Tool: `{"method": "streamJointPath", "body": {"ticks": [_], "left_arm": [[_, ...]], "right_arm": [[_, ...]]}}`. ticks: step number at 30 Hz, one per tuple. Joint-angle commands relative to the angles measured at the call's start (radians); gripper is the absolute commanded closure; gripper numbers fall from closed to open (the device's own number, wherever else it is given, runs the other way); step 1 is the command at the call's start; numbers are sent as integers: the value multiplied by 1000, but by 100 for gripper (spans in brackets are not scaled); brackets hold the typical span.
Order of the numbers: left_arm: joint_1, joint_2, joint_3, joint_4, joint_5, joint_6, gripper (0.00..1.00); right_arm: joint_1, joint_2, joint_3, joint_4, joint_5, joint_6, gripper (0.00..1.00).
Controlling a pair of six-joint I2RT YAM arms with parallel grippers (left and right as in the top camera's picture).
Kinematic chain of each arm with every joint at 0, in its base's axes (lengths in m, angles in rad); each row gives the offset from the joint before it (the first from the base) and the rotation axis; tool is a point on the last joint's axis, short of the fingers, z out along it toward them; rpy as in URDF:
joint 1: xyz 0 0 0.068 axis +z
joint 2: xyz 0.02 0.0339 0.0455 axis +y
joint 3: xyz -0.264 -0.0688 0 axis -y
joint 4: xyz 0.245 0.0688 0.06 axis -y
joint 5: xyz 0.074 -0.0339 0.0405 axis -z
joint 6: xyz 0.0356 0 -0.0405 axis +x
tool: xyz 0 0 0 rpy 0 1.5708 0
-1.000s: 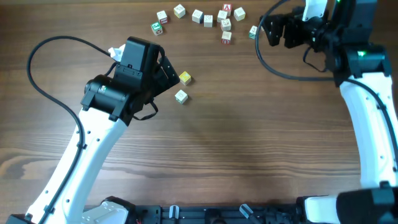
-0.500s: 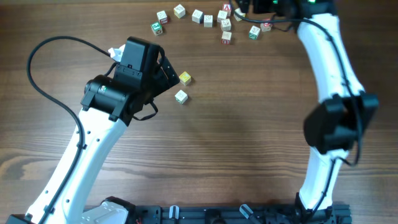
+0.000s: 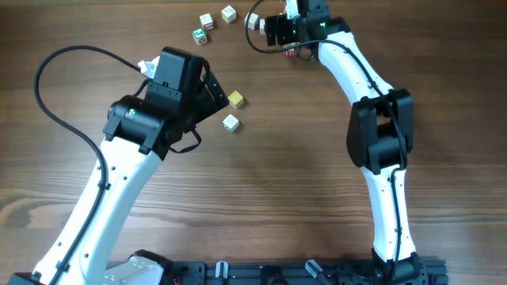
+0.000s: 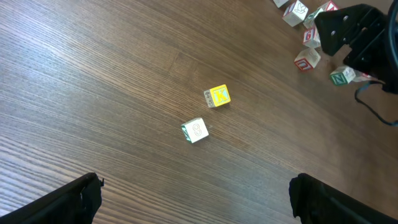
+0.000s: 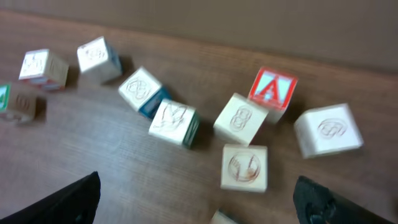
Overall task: Form a circle
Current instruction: 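Grasp the baseball-picture block with the right gripper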
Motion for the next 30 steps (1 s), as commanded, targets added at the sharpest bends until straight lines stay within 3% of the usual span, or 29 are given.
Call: {"method": "streamJointPath", "body": {"ticks": [1, 14, 19, 26, 30], "left_arm": [[3, 2, -3, -1, 2, -10, 0], [3, 2, -3, -1, 2, -10, 0], [3, 2, -3, -1, 2, -10, 0], [3, 2, -3, 0, 2, -10, 0], [3, 2, -3, -1, 2, -10, 0]], "right_arm": [[-7, 75, 19, 25, 41, -9, 1], [-17, 134, 18, 109, -1, 39, 11], [-17, 159, 19, 136, 27, 49, 21], [-18, 163, 35, 169, 51, 69, 46], [-19, 161, 111, 97, 51, 67, 70]]}}
